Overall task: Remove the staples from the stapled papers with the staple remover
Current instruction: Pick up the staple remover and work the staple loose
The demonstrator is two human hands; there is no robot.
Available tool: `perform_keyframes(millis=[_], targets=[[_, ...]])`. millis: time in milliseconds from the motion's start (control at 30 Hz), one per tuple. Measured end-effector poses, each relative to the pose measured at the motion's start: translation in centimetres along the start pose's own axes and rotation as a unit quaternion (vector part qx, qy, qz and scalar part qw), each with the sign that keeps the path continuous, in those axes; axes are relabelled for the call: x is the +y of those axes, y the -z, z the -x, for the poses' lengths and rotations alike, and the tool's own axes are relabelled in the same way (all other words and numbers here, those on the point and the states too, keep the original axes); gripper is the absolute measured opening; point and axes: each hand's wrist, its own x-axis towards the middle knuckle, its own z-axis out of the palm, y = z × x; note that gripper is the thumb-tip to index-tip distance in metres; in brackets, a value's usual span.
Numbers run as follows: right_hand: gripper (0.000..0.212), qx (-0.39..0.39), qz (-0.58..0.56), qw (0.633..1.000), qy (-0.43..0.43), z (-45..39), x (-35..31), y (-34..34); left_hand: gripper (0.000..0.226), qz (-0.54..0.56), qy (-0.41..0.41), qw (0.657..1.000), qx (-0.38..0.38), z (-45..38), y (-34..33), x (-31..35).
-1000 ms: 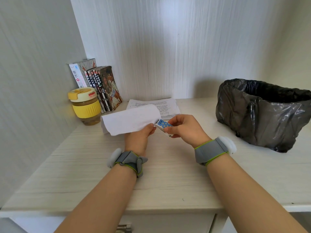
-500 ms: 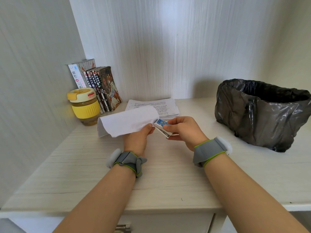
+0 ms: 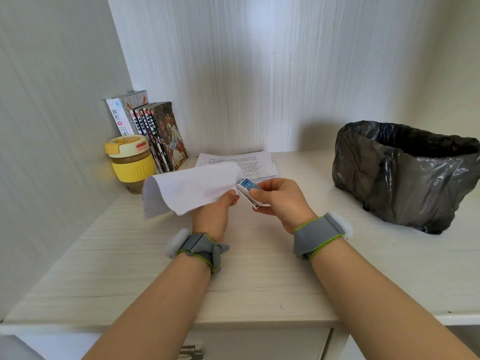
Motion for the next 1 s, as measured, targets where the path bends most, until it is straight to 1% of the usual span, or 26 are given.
perform_keyframes(millis=[200, 267, 400, 633, 1000], targets=[[0.023, -0.003, 0.039, 0.999, 0.011, -0.23, -0.06, 0.23, 0.024, 0.1, -0.002, 0.995, 0.019, 0.24, -0.3, 0.49], [0.024, -0.002, 0.052, 0.999, 0.017, -0.26, -0.06, 0.35, 0.027, 0.118, 0.0, 0.993, 0.018, 0.28, -0.39, 0.57], [0.026, 0.004, 0.075, 0.997, 0.03, -0.33, -0.07, 0.5, 0.029, 0.13, 0.003, 0.991, 0.023, 0.26, -0.28, 0.57], [0.027, 0.008, 0.104, 0.994, 0.037, -0.28, -0.08, 0.59, 0.021, 0.138, 0.014, 0.99, 0.027, 0.32, -0.29, 0.76], [0.024, 0.008, 0.076, 0.997, 0.02, -0.2, -0.17, 0.53, 0.026, 0.138, 0.005, 0.99, 0.013, 0.52, -0.45, 0.91]])
